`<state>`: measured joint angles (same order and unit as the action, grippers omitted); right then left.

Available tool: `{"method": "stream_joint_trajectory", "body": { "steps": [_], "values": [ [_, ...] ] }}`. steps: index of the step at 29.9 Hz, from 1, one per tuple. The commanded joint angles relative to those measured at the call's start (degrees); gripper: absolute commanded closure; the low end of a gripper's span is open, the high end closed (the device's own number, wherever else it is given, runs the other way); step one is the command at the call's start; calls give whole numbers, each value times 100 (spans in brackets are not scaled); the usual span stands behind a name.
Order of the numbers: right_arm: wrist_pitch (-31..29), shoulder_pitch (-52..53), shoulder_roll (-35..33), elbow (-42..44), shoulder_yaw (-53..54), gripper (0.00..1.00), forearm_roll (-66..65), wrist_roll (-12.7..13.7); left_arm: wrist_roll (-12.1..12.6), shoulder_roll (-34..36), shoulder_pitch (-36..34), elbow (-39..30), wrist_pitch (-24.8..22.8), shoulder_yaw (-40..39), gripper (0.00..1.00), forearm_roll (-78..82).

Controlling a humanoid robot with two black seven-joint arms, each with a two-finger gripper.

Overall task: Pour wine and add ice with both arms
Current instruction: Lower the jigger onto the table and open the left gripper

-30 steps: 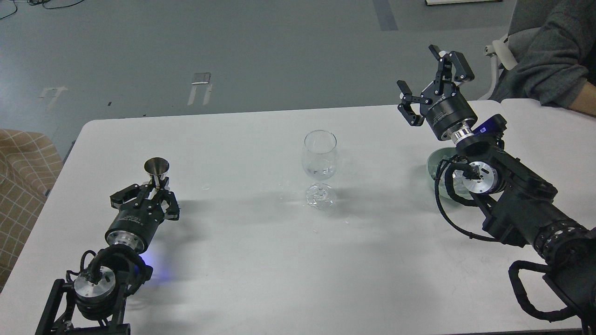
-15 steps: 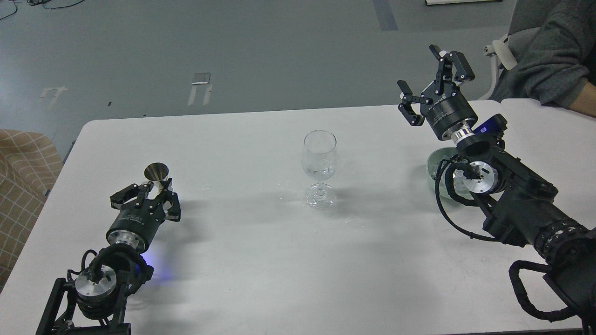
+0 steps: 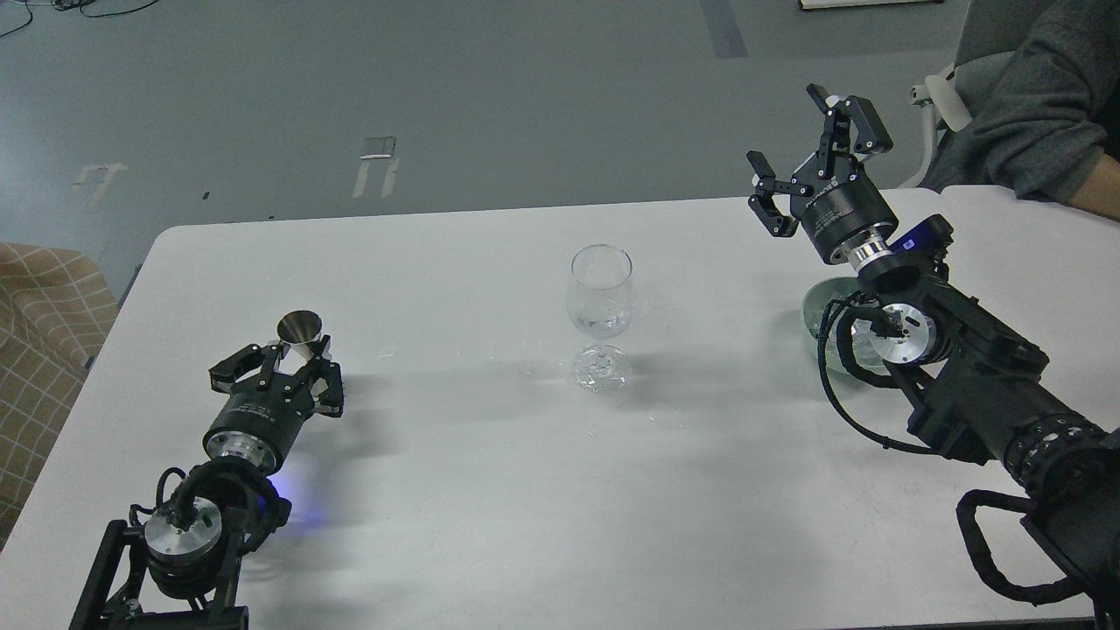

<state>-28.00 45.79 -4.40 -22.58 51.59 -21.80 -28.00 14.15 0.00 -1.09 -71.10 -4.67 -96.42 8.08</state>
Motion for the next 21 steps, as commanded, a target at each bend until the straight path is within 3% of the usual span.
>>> {"method": "stream_joint_trajectory", "body": {
  "steps": [1,5,9,12,21],
  "values": [
    [0,0,0,0,0,0,0,0,-8,0,3,0,2,0,53,0],
    [0,0,9,0,0,0,0,0,-8,0,3,0,2,0,43,18],
    [0,0,9,0,0,0,0,0,9,0,29,0,2,27,16,35],
    [0,0,9,0,0,0,0,0,70,0,65,-9,-16,27,3,44],
    [0,-17,18,0,0,0,0,0,79,0,91,-26,-7,18,3,44]
  ]
}}
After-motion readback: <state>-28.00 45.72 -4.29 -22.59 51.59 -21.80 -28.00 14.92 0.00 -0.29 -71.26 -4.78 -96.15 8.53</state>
